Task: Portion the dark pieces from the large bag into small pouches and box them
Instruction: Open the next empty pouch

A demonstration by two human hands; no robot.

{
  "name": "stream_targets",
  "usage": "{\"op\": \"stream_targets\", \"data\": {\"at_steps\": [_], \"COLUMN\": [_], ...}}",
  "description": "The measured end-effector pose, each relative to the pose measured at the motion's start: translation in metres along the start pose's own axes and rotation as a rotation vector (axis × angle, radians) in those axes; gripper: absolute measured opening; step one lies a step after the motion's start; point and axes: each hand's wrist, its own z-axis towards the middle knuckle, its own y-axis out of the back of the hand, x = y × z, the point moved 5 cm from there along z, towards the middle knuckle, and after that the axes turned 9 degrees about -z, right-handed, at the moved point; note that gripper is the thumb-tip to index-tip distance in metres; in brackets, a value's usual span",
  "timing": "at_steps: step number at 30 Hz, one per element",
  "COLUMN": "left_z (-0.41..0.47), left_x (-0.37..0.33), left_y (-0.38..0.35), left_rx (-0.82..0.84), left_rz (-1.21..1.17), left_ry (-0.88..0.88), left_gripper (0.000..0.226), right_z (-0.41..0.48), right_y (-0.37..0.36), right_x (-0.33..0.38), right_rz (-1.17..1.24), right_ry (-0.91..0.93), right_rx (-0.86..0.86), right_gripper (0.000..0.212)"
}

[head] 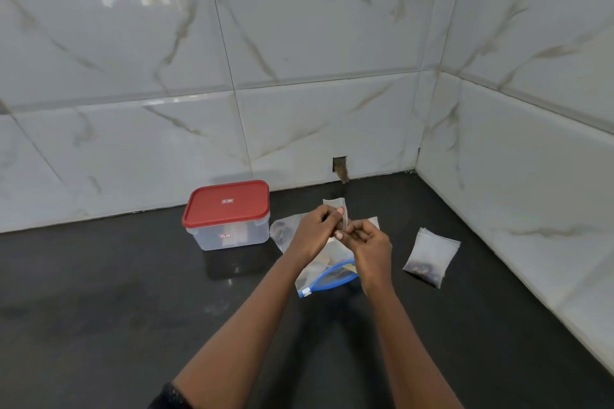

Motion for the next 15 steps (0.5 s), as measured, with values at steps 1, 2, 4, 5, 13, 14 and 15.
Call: {"op": "stream_targets", "data": {"at_steps": [1, 2, 4, 5, 13, 14, 15], "left_z": [-0.004, -0.006, -0.008, -0.009, -0.009, -0.009, -0.009], "left_x": [0.000, 0.001, 0.003, 0.003, -0.003, -0.004, -0.005], "left_y": [0.002, 0.004, 0.008, 0.010, 0.018, 0.018, 0.018], "left_rx": [0.005, 0.006, 0.005, 0.004, -0.009, -0.002, 0.006], "left_rz": [0.001, 0.016, 0.073, 0.097, 0.234, 0.238, 0.249], "left_ry": [-0.002, -0.010, -0.040, -0.052, -0.124, -0.129, -0.137], "left_gripper": [0.024, 0.023, 0.020, 0.020, 0.030, 0.031, 0.030], "right_z": [-0.003, -0.004, -0.006, -0.006, -0.005, -0.005, -0.005], "right_y": [-0.003, -0.005, -0.009, -0.011, -0.017, -0.017, -0.018], "right_x": [-0.001, -0.002, -0.003, -0.002, 0.007, 0.008, 0.009], "right_rz": [0.013, 0.020, 0.012, 0.003, -0.158, -0.164, -0.161], "right_ry": [-0.004, -0.007, -0.006, 0.001, 0.029, 0.025, 0.022], "right_rx": [-0.002, -0.002, -0.006, -0.005, -0.053, -0.047, -0.041], "right_gripper": [0.018, 0.020, 0.022, 0.021, 0.022, 0.024, 0.026]}}
